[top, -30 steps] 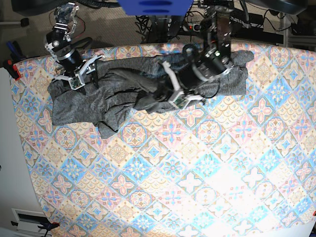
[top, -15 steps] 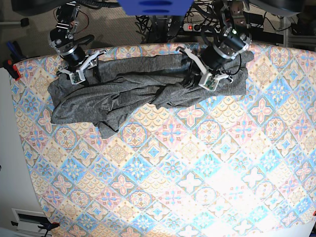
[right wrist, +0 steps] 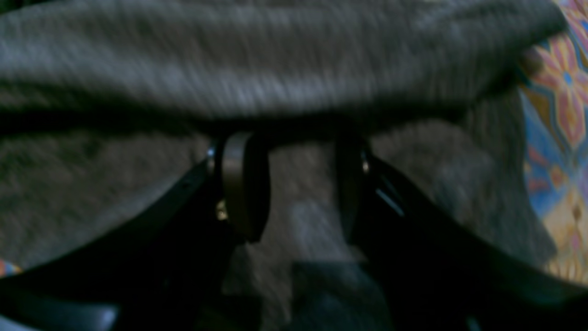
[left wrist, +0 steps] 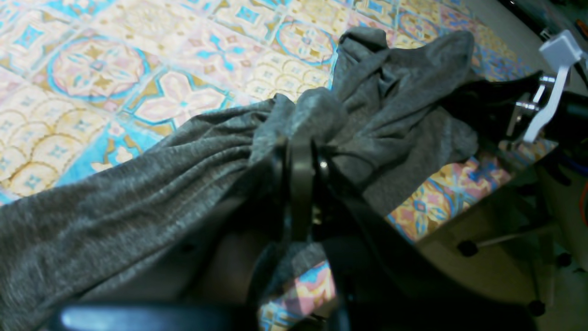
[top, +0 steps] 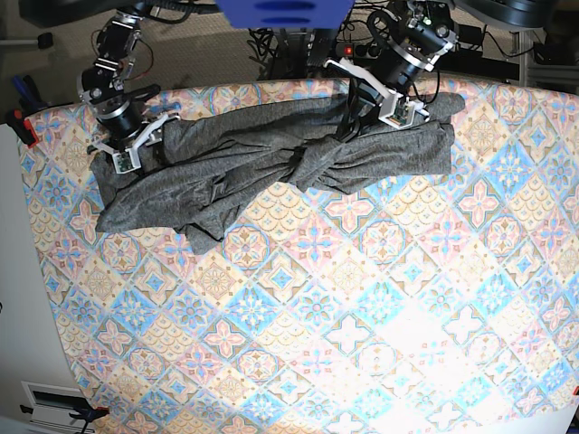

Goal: Layout the t-shirt on the table in an organized manner, then fold the t-shirt properly
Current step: 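Grasp both strip ends with both grippers and stretch the shirt flat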

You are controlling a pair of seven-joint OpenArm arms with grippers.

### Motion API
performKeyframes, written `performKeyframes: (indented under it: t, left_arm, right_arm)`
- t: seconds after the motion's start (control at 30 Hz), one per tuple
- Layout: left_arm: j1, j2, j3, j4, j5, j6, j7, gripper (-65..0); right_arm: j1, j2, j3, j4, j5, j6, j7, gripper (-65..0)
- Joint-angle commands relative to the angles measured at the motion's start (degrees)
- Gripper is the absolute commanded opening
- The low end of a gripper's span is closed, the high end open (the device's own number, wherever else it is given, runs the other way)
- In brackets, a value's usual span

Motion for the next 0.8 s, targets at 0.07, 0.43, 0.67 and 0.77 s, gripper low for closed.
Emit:
performKeyframes:
  t: [0.07, 0.43, 0.67, 0.77]
  left_arm:
    - [0.0, 0.3, 0.2, 1.0, -0.4, -0.3, -1.9, -65.0]
    - [-0.5, 0.6, 0.4, 1.0, 8.7, -0.3, -2.1, -65.0]
    - [-0.6, 0.6, 0.4, 1.0, 9.0, -0.3, -2.1, -65.0]
    - [-0.7, 0.6, 0.4, 1.0, 9.0, -0.3, -2.1, -65.0]
  right_arm:
    - [0.5, 0.5, 4.5, 3.4, 1.3, -0.1, 1.7, -39.2]
    - [0.7, -4.8, 15.9, 8.8, 2.0, -0.1, 1.9, -39.2]
    - [0.6, -4.8, 9.8, 11.9, 10.5, -0.1, 1.8, -39.2]
    - [0.7, -4.8, 5.5, 11.9, 10.5, -0.1, 1.8, -39.2]
